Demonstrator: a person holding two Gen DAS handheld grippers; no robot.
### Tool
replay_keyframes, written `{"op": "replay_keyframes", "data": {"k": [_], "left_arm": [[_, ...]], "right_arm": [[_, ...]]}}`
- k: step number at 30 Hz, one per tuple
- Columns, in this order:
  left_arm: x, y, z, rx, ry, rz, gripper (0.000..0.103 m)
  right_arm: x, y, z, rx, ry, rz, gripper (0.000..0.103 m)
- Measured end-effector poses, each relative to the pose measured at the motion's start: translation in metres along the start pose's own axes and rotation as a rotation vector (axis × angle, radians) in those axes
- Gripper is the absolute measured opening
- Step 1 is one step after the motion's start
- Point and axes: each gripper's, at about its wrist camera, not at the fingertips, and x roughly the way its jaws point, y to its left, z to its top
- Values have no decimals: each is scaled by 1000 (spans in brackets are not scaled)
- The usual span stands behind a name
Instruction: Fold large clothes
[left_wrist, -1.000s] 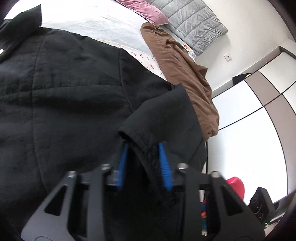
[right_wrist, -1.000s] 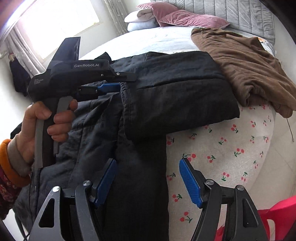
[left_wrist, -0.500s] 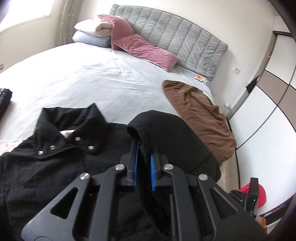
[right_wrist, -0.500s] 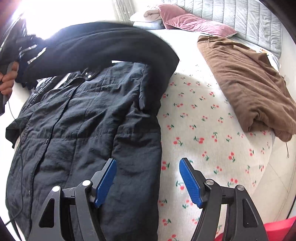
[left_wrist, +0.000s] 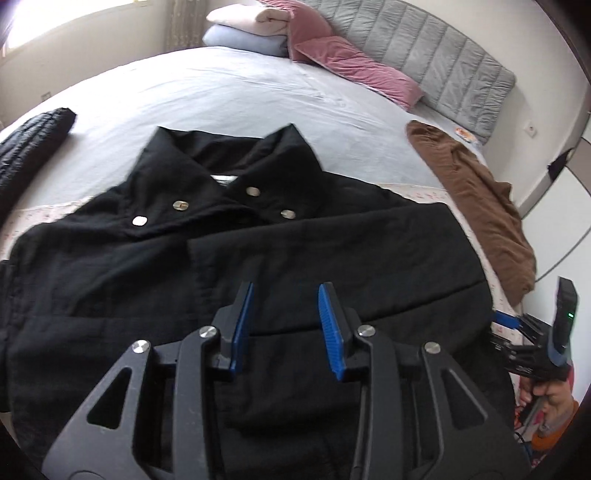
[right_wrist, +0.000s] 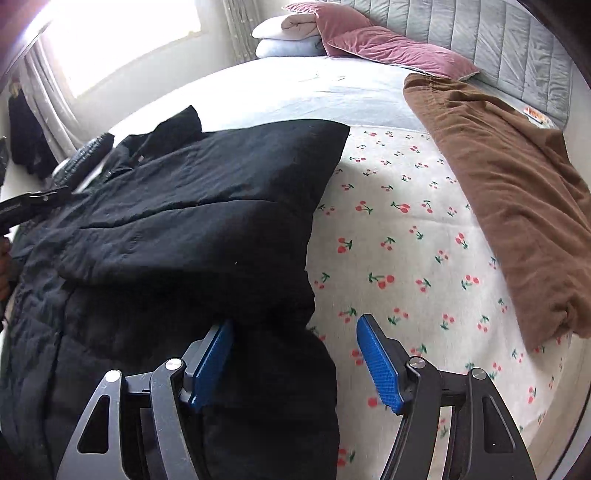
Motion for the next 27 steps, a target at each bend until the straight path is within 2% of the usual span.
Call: {"op": "replay_keyframes", "data": {"k": [2, 4, 5, 7, 8, 9, 10, 12, 14, 16, 20, 24, 27], "left_arm": [[16, -10, -11, 0, 19, -76, 39], [38, -8, -28, -2, 72, -45, 40], [49, -5, -39, -3, 85, -41, 39], [43, -6, -49, 28, 13, -45, 40], [38, -8, -50, 32, 19, -27, 40], [31, -9, -50, 23, 31, -11, 48], [21, -8, -50, 11, 44, -4, 65], [-3, -4, -51, -9, 42, -8, 76], [-28, 2, -56, -5, 33, 6, 77], [-57, 12, -64, -6, 23, 39, 84], [-115, 39, -82, -41, 3, 103, 86], [-171, 79, -105, -94, -35, 170, 87], [-210, 122, -124, -176, -59, 206, 88]], "right_arm": [[16, 5, 6, -38, 24, -25, 40], [20, 2, 8, -23, 31, -65, 44], [20, 3, 7, -12, 39, -92, 50], [18, 6, 5, 0, 52, -153, 57], [16, 7, 5, 1, 65, -177, 59], [11, 9, 5, 0, 78, -193, 60], [4, 13, 4, -9, 90, -206, 61], [-14, 22, 1, -35, 93, -223, 61], [-38, 29, -4, -42, 78, -209, 63], [-63, 39, -11, -41, 51, -179, 65], [-108, 67, -20, -22, 15, -105, 74], [-136, 96, -26, -17, 15, -12, 76], [-148, 121, -33, -38, 11, 18, 76]]}}
